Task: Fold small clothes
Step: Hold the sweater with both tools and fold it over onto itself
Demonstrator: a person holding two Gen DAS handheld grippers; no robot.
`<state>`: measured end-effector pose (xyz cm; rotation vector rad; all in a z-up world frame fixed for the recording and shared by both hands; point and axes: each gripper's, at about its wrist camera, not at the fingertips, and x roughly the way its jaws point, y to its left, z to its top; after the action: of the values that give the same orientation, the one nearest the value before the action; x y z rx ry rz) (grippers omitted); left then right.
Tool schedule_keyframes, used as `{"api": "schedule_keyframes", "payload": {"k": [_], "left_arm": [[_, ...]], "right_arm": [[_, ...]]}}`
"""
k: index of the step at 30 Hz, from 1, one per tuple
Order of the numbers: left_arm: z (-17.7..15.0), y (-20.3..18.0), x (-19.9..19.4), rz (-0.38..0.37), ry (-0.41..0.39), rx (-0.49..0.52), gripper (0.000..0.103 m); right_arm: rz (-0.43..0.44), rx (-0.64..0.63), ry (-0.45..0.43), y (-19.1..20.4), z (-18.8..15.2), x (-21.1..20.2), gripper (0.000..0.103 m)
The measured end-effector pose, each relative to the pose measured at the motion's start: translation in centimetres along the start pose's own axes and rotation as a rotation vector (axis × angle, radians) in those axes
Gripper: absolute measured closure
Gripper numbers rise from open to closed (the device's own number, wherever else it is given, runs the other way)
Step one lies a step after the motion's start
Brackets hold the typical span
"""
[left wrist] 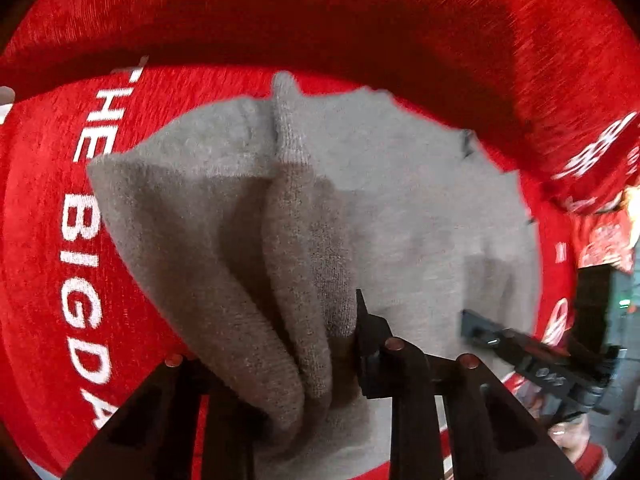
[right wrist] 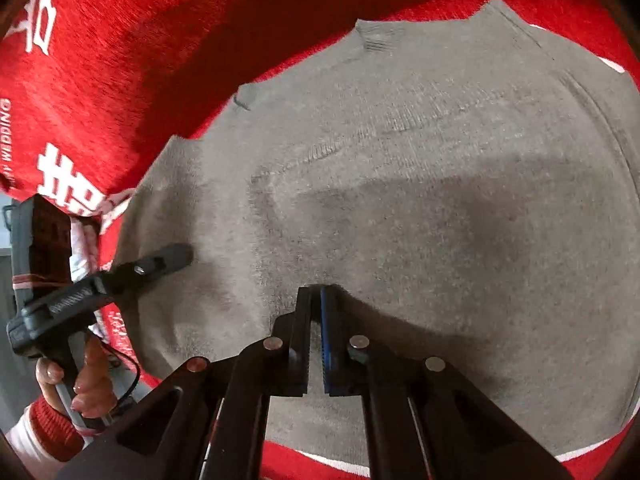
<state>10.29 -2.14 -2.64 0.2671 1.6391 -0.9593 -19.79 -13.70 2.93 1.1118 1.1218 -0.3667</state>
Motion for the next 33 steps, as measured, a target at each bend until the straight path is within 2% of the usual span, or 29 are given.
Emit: {"api": "schedule_keyframes", "payload": {"k": [2, 4, 6, 9, 12, 17, 19, 21, 22, 23, 25, 27, 28, 29, 30, 32, 33], "left_arm": [[0.0, -0.6, -1.5, -0.074, -0.039, -0.018, 0.077], [0.3, -1.8, -2.9, -0.113, -0.066, -0.017, 0.078], [0.7, -3.7, -4.0, -0.132, -0.091, 0.007, 0.088], [1.3, -8.3, -4.8, -0.143, -0.104, 0.082, 0.088], [1.7, -12.7, -3.8, -0.140, -0.092, 0.152, 0.088], [1.3, -22.5, 1.2, -0.113, -0.041, 0.295, 0.088], [0.9, -26.0, 3.7, -0.077, -0.022, 0.360, 0.088], [0.5, -28.6, 6.4, -0.014, -0.002, 0.409, 0.088], [0.3, -29.6, 8.0, 0.041, 0.014, 0.431, 0.088], [0.0, -30.0, 9.0, 0.083, 0.024, 0.446, 0.087], [-0.7, -30.7, 10.8, 0.155, 0.049, 0.472, 0.084], [-1.2, -31.5, 11.2, 0.176, 0.038, 0.493, 0.073], [-1.6, -32.1, 11.0, 0.187, 0.022, 0.516, 0.072], [-1.7, -32.8, 11.0, 0.201, 0.011, 0.543, 0.063], [-2.0, -33.1, 10.8, 0.213, -0.001, 0.578, 0.047], [-3.2, -34.7, 10.1, 0.224, -0.048, 0.651, 0.034], [-3.4, -35.4, 9.7, 0.226, -0.074, 0.676, 0.034]], "right_arm": [[0.059, 0.021, 0.019, -1.3, -0.4, -0.5, 0.099], [0.092, 0.036, 0.024, -2.3, -0.7, -1.2, 0.096], [0.115, 0.058, 0.014, -3.3, -1.0, -2.3, 0.096], [0.171, 0.113, -0.007, -5.1, -1.5, -4.1, 0.096], [0.210, 0.160, -0.038, -7.6, -1.8, -6.2, 0.096], [0.262, 0.249, -0.104, -12.2, -2.5, -8.8, 0.096], [0.285, 0.296, -0.113, -14.0, -2.8, -8.9, 0.093], [0.318, 0.346, -0.114, -15.9, -3.2, -8.6, 0.093], [0.341, 0.377, -0.110, -16.9, -3.5, -8.2, 0.093], [0.354, 0.397, -0.109, -16.1, -3.0, -7.2, 0.093], [0.397, 0.429, -0.111, -16.9, -3.2, -6.7, 0.093], [0.435, 0.452, -0.118, -17.5, -3.5, -6.4, 0.093], [0.447, 0.459, -0.120, -17.7, -3.5, -6.2, 0.093], [0.461, 0.469, -0.121, -17.9, -3.5, -6.0, 0.093], [0.469, 0.475, -0.121, -18.1, -3.5, -6.0, 0.093], [0.483, 0.487, -0.119, -18.5, -3.3, -6.1, 0.093], [0.487, 0.491, -0.119, -19.4, -3.1, -6.5, 0.093]]}}
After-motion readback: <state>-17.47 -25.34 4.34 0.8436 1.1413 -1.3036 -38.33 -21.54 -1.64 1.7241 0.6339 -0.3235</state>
